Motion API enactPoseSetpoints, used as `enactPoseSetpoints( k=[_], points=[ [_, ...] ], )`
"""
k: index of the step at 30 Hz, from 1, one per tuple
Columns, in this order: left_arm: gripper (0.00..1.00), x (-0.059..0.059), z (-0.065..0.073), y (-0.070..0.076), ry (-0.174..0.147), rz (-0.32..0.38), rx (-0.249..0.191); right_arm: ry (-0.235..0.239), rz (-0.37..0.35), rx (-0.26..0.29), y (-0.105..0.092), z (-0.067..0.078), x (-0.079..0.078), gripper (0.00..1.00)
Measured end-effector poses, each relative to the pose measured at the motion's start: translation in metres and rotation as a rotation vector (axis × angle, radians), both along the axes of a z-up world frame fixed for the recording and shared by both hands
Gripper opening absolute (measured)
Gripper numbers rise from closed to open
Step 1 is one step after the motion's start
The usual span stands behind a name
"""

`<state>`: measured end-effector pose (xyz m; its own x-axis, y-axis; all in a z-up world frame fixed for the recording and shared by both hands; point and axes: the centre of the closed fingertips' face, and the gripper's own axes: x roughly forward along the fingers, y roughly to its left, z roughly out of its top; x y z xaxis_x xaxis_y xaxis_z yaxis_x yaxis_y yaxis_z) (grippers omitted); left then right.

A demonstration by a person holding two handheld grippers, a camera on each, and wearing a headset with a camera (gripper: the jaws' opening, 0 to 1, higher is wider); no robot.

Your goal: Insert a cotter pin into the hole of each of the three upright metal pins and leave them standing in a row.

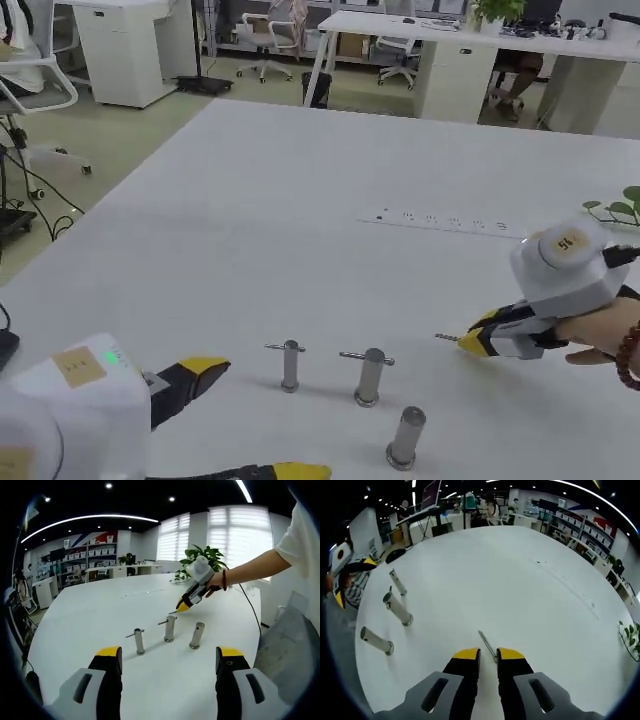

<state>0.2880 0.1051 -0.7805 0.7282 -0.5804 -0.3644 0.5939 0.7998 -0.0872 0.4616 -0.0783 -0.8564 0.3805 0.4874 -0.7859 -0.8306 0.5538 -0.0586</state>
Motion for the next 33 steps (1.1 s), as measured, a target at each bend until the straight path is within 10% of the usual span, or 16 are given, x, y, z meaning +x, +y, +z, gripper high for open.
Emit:
enactPoseSetpoints(
  k=[16, 33],
  points=[
    [0.74, -0.0008, -0.0013, -0.0031, 0.013, -0.008, -0.001, 0.073, 0.071, -0.075, -0.0032, -0.0073, -0.0043, 0.11],
    [0.74, -0.0027, 0.0007, -0.0054, 0.012, -0.025, 0.001, -0.024, 0.257, -0.28, -0.0027, -0.0088, 0.0005, 0.02]
  ],
)
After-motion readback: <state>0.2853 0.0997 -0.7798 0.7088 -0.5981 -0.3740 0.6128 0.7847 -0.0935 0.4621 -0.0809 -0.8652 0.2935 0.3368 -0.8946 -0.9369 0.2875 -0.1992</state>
